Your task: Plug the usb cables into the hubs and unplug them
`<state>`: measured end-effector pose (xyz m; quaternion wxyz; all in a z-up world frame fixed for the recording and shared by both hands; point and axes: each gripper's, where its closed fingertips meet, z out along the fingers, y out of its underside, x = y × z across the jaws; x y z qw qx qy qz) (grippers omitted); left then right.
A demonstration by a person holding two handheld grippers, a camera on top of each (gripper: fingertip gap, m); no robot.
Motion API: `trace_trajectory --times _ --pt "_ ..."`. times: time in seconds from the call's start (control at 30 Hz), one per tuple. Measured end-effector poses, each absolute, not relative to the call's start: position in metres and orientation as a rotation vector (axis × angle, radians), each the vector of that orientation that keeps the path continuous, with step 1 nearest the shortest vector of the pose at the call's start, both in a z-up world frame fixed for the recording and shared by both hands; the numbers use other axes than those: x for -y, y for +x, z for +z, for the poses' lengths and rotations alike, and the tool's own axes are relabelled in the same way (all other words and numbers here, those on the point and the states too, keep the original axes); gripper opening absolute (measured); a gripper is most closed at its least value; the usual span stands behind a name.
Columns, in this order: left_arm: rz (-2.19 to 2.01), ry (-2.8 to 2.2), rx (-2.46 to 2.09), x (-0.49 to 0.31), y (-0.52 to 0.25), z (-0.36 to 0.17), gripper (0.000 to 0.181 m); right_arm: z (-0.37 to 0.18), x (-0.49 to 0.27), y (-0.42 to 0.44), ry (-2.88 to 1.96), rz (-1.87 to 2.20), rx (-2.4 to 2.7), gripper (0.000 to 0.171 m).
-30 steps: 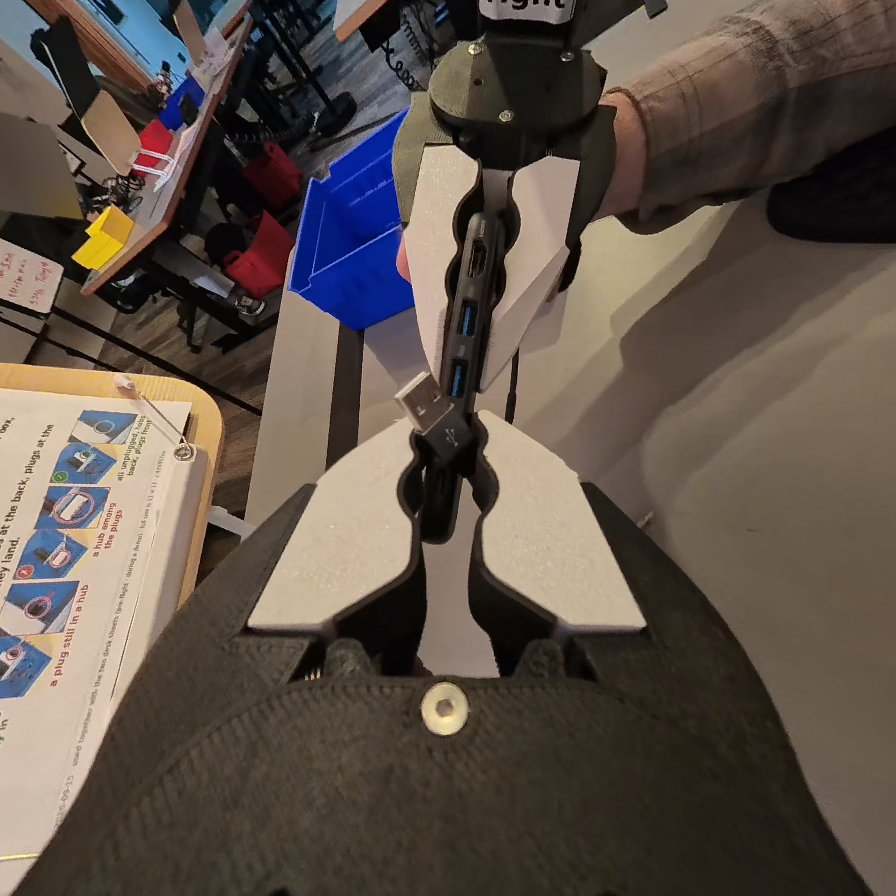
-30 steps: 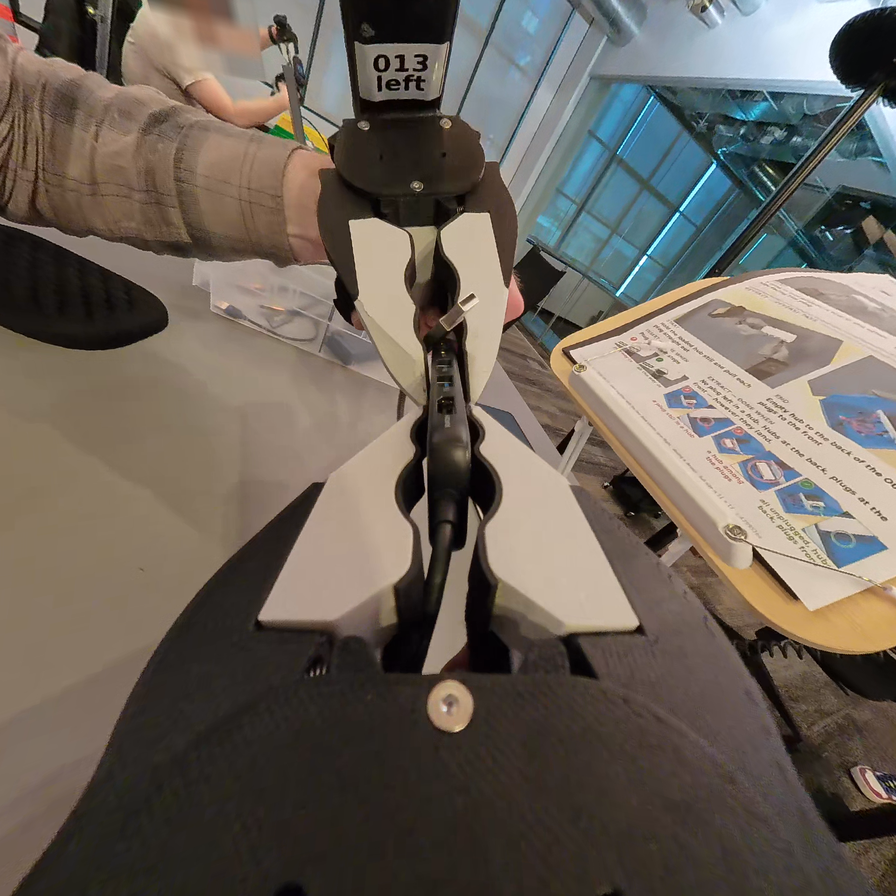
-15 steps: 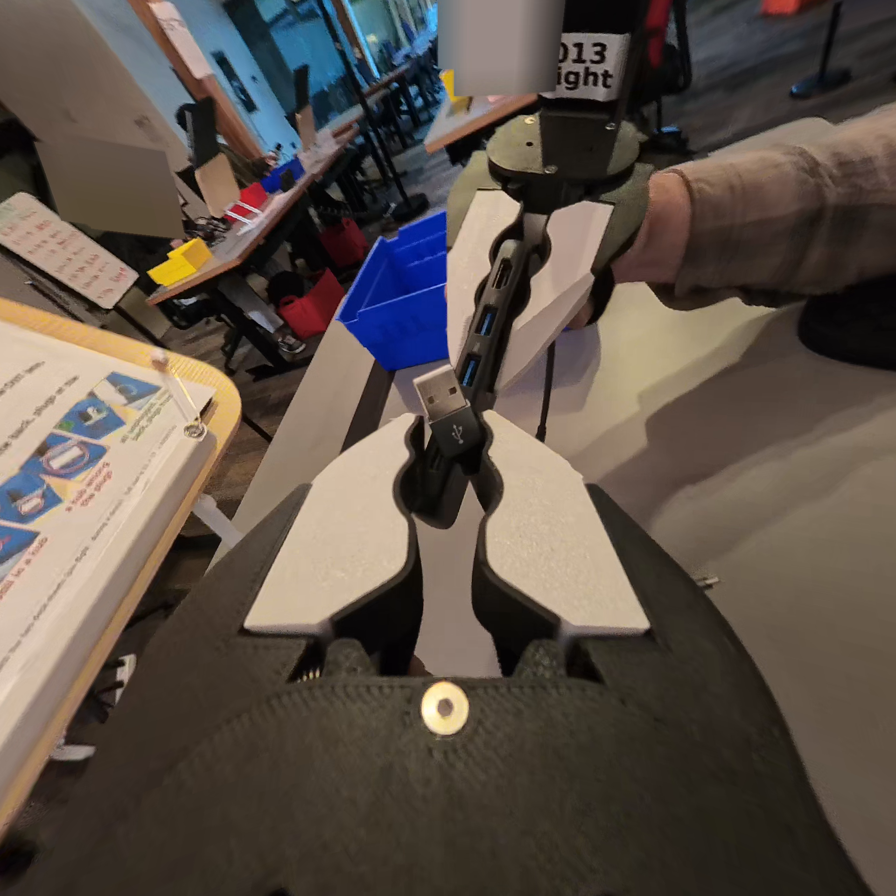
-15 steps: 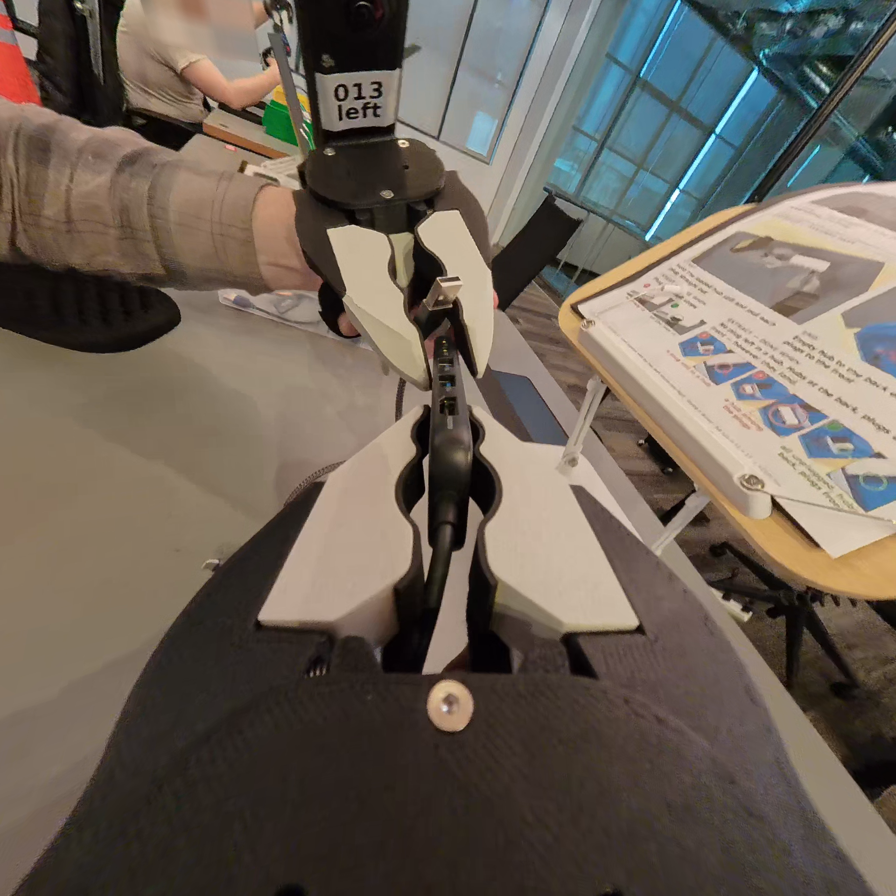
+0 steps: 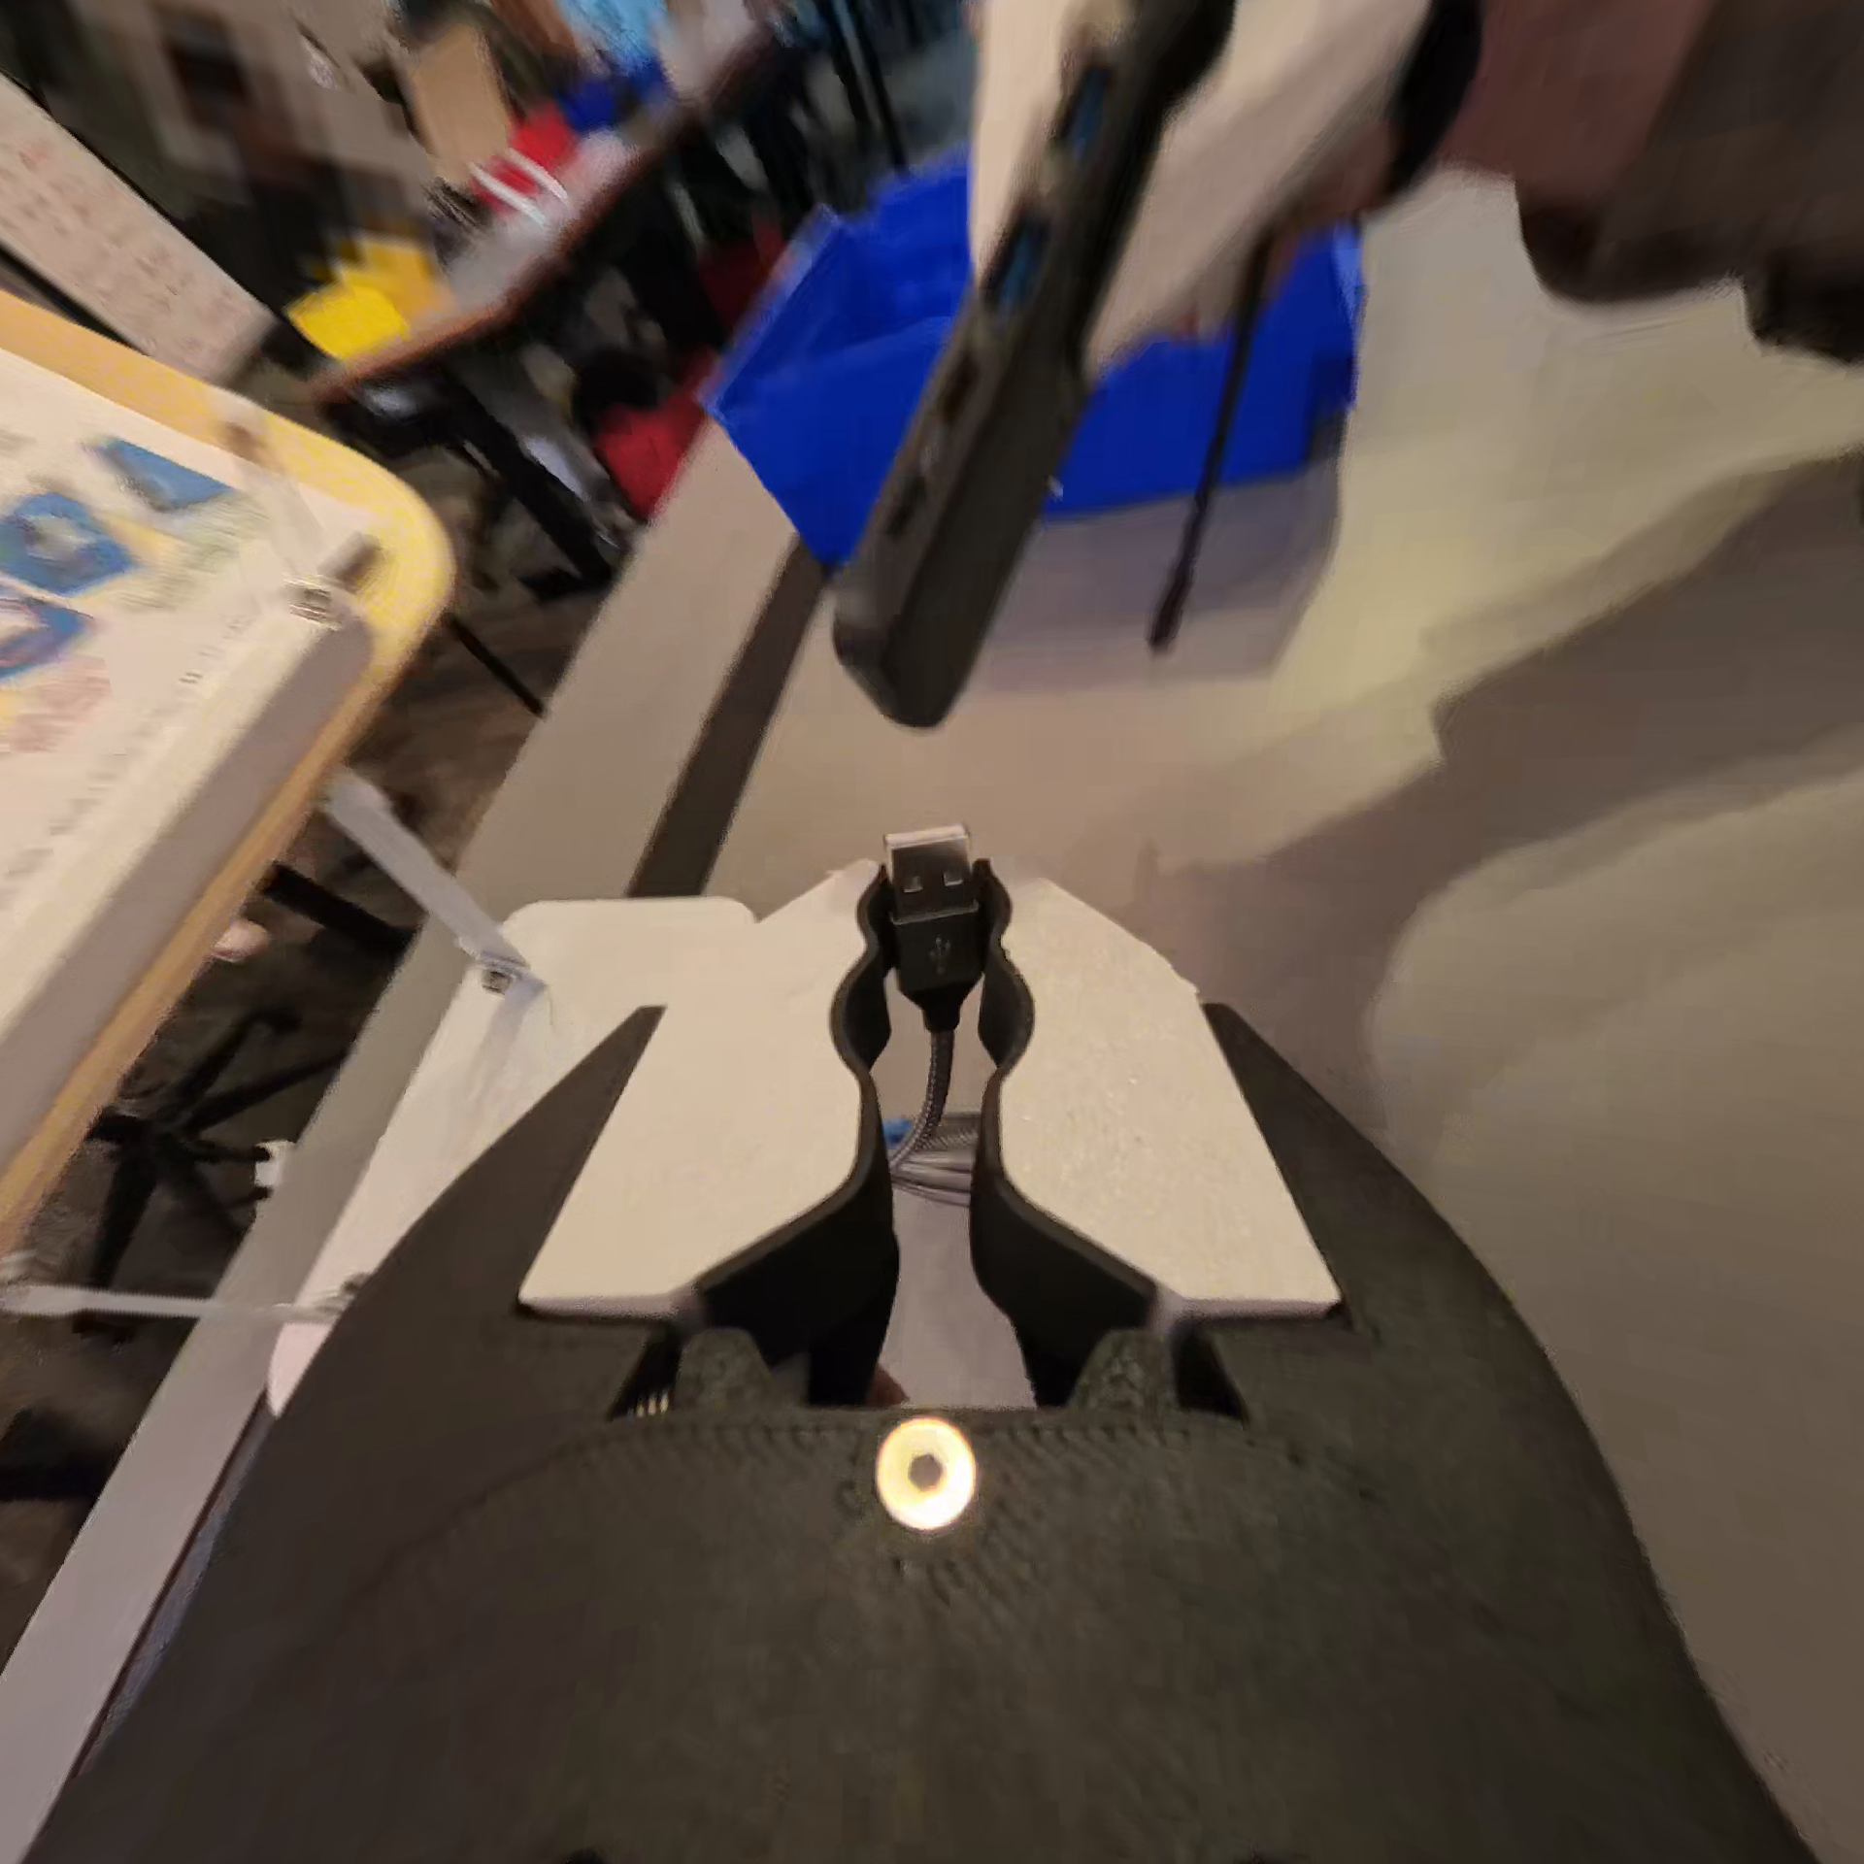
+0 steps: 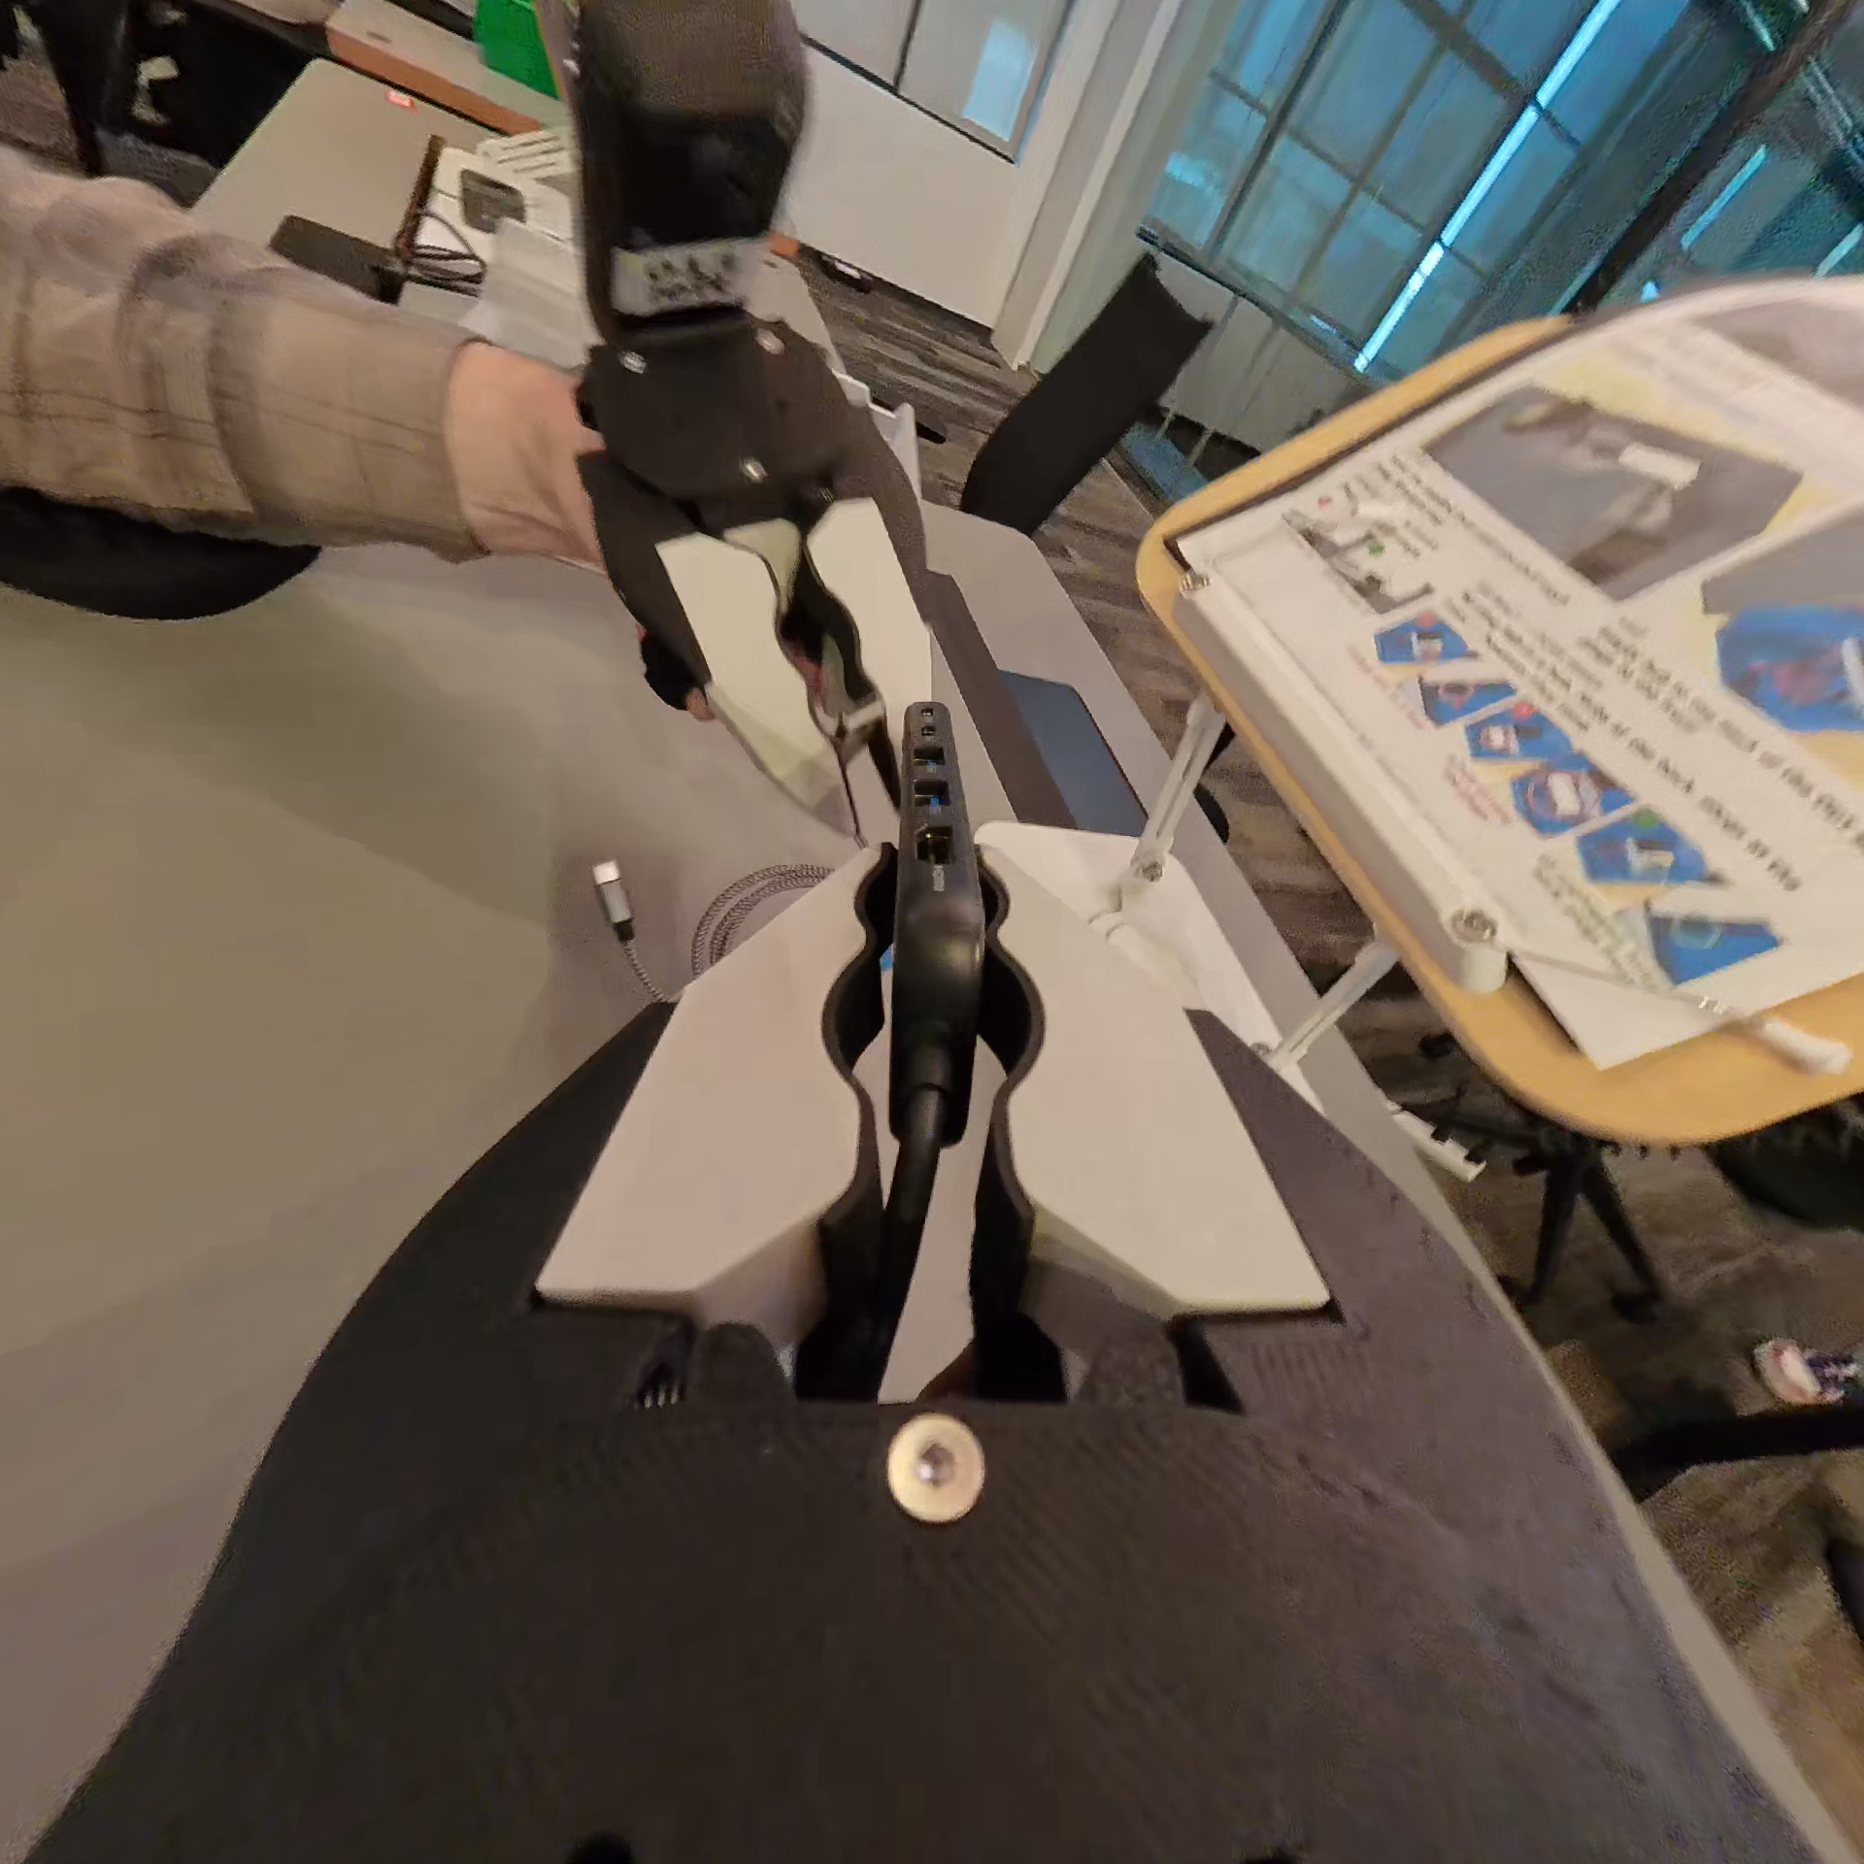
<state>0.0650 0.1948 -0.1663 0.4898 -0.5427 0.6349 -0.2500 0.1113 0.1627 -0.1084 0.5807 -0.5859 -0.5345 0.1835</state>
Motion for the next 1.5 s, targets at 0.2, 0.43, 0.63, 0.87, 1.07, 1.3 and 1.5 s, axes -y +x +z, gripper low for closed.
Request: trace_trajectory --times 0.2,0.43,0.63,0.87,1.07,1.3,1.5 --pt "-0.425 -1.416 -1.907 -0.176 0.066 -0.201 0.013 -0.114 -0.141 0.091 -1.316 0.411 1.397 0.01" --pt "-0.471 -1.497 -2.005 -0.177 0.069 -0.225 0.013 -0.152 -0.149 0.094 -1.403 0.47 1.445 0.01" --pt "-0.447 -1.522 -2.133 -0.174 0.077 -0.268 0.012 -0.189 -0.158 0.105 -1.531 0.436 1.506 0.01" --pt "-0.418 -1.482 -2.113 -0.182 0.083 -0.289 0.008 -0.213 -0.166 0.112 -1.594 0.417 1.524 0.01" --pt "-0.43 -1.419 -2.059 -0.184 0.085 -0.287 0.004 -0.211 -0.168 0.113 -1.588 0.371 1.532 0.01" --pt "-0.361 -1.399 -2.016 -0.188 0.078 -0.282 0.038 -0.205 -0.171 0.123 -1.595 0.304 1.531 0.01" --pt "-0.36 -1.38 -1.936 -0.183 0.063 -0.268 0.056 -0.217 -0.172 0.122 -1.62 0.257 1.573 0.01"
